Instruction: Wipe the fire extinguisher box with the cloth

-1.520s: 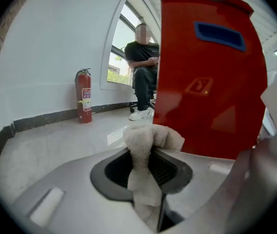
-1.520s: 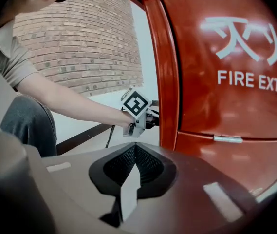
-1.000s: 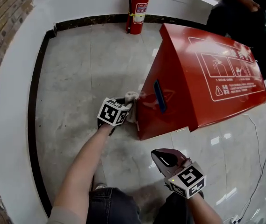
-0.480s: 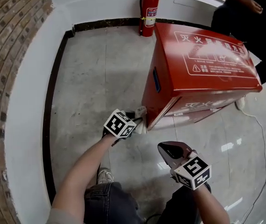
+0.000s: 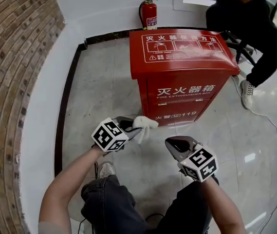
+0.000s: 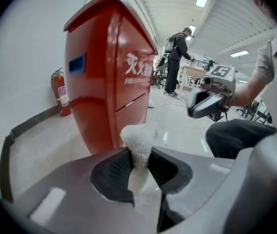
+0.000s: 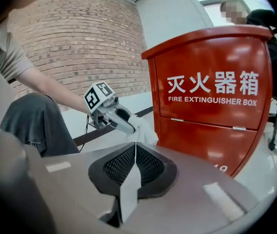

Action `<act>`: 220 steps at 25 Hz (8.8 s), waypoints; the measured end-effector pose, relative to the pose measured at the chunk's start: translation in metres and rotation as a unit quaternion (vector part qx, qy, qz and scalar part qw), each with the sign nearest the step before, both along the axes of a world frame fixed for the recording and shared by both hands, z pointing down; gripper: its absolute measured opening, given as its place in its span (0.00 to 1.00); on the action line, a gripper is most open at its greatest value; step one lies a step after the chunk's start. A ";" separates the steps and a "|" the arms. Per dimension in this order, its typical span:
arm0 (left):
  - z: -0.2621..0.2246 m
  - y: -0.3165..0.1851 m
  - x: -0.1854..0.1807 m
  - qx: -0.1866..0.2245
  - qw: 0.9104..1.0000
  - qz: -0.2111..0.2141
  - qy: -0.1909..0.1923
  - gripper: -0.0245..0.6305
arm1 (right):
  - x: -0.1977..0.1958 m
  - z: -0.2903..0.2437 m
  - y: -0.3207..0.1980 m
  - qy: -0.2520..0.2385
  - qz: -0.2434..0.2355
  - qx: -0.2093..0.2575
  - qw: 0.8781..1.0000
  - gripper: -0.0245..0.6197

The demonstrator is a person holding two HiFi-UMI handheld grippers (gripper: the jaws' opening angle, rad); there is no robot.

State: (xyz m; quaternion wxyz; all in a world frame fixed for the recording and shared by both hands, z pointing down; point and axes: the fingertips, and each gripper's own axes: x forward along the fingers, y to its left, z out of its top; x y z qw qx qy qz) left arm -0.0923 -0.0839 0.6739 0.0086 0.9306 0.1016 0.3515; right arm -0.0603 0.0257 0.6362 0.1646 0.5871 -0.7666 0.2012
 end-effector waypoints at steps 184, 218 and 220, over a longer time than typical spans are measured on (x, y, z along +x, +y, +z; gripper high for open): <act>-0.428 -0.034 0.130 -0.072 0.993 -0.065 0.063 0.35 | 0.128 -0.393 -0.099 -0.053 -0.285 0.022 0.957 0.15; -0.399 -0.233 0.313 -0.154 0.946 0.285 0.021 0.22 | 0.299 -0.364 -0.228 -0.048 0.369 -0.040 0.927 0.08; -0.378 -0.232 0.342 -0.159 0.941 0.298 0.024 0.22 | 0.321 -0.357 -0.220 -0.041 0.417 -0.051 0.906 0.08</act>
